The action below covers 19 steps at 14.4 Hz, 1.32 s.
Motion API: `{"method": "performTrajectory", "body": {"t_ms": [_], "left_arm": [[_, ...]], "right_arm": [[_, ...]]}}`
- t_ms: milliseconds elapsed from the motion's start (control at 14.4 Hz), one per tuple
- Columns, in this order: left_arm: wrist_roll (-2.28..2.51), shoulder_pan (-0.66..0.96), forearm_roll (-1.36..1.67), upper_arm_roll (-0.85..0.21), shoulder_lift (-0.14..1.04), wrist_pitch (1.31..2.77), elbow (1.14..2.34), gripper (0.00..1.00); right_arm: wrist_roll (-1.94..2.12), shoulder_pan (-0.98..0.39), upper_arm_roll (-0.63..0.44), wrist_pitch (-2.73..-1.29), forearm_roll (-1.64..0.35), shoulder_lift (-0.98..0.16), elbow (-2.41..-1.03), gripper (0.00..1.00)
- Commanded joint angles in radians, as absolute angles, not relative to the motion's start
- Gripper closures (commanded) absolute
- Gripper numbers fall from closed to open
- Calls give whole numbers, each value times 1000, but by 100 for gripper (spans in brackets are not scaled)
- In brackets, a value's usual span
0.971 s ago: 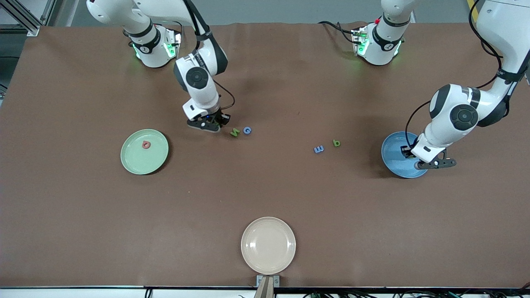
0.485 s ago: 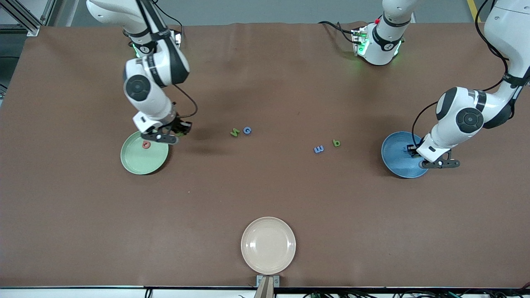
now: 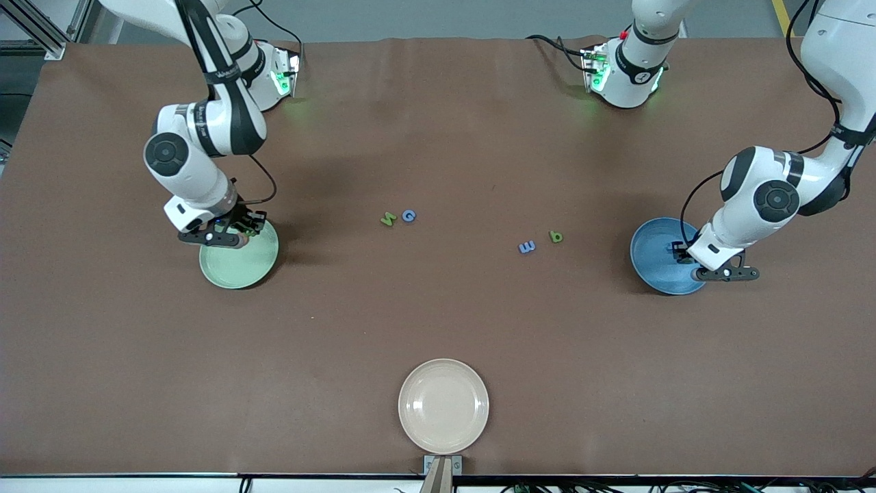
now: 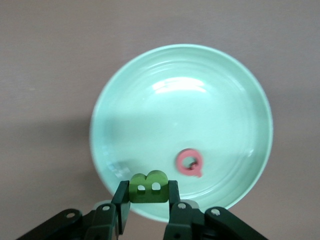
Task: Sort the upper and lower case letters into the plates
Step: 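Place B in the green plate while the left gripper returns to letters, then grasp green q with the left gripper while the right gripper grasps green M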
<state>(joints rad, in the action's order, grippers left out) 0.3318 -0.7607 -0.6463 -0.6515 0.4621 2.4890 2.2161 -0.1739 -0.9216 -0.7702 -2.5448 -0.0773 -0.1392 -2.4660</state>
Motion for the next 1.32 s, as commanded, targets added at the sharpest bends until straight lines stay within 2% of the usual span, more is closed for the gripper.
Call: {"method": "performTrajectory", "body": {"t_ms": [0,208,485,902,971,1040,1110,1248], "left_arm": [[333,-770,-652,-722,431,2418,2191,0],[357,-772,-585,-813,404,2324,2172,0],[656,-761,-520,-952,411,2293,2184,0],[1003,-560,-541,-971,477,2335,2195,0],[1038,-530,-543,-968,491,2350,2198,0],[1055,-520,-554,-966,505,2371,2207,0],[1083,-520,-587,-966,524,2403,2218,0],[1161,-520,-659,-966,567,2442,2224,0]], "right_arm": [[-152,-897,-759,-2609,-71,-184,-2490,100],[-152,-905,-758,-2618,-87,-218,-2488,100],[-150,-916,-717,-2619,-190,-258,-2482,100],[-149,-904,-696,-2625,-222,-270,-2476,99],[-149,-893,-696,-2623,-222,-270,-2476,86],[-149,-888,-696,-2622,-222,-270,-2473,51],[-149,-885,-696,-2622,-224,-270,-2471,1],[-150,-887,-695,-2614,-225,-270,-2465,0]]}}
